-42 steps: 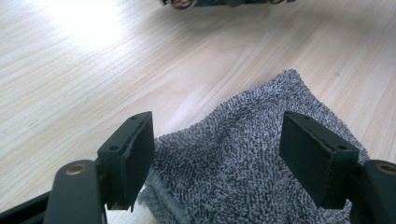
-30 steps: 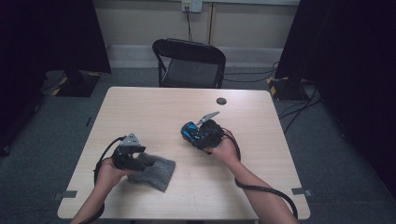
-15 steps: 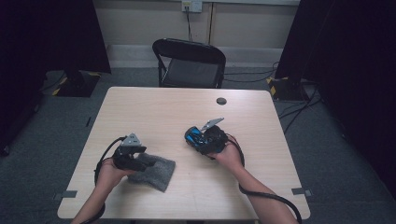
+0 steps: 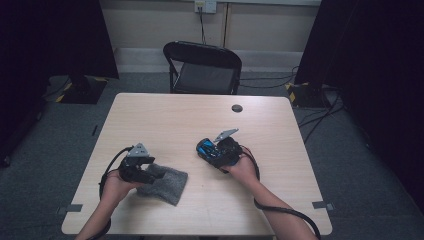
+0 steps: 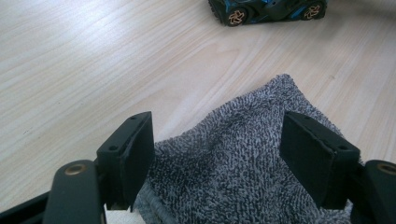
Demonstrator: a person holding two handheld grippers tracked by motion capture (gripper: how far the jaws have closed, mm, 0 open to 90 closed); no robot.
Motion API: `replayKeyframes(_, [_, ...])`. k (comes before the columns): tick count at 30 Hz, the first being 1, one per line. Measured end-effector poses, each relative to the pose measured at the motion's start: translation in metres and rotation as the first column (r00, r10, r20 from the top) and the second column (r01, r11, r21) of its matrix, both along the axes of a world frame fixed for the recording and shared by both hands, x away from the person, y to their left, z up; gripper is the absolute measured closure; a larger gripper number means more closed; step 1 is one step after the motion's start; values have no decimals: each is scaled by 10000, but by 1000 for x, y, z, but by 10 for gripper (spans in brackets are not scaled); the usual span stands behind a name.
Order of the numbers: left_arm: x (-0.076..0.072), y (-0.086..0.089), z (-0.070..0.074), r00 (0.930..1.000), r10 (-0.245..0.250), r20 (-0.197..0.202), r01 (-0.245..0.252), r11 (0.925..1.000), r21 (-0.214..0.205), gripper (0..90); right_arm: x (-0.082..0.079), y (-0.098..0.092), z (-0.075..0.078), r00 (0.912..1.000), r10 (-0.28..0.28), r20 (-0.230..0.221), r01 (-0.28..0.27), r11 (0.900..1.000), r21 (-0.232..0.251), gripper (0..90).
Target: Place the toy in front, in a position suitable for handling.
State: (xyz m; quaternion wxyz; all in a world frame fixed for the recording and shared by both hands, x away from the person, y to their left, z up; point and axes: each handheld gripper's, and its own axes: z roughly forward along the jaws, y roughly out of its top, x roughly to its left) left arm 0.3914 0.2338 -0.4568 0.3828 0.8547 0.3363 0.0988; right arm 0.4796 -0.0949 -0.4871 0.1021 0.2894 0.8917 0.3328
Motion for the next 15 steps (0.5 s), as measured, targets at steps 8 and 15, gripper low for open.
replayKeyframes(8, [0,-1,-1,10000,-50,-18,50,10000,36,262,-1,-1,-1,9997,65,233,-66,10000,23,233])
replayKeyframes(15, [-1,0,0,10000,-33,-55,33,10000,20,262,-1,0,2,9998,-31,215,26,9998,188,152])
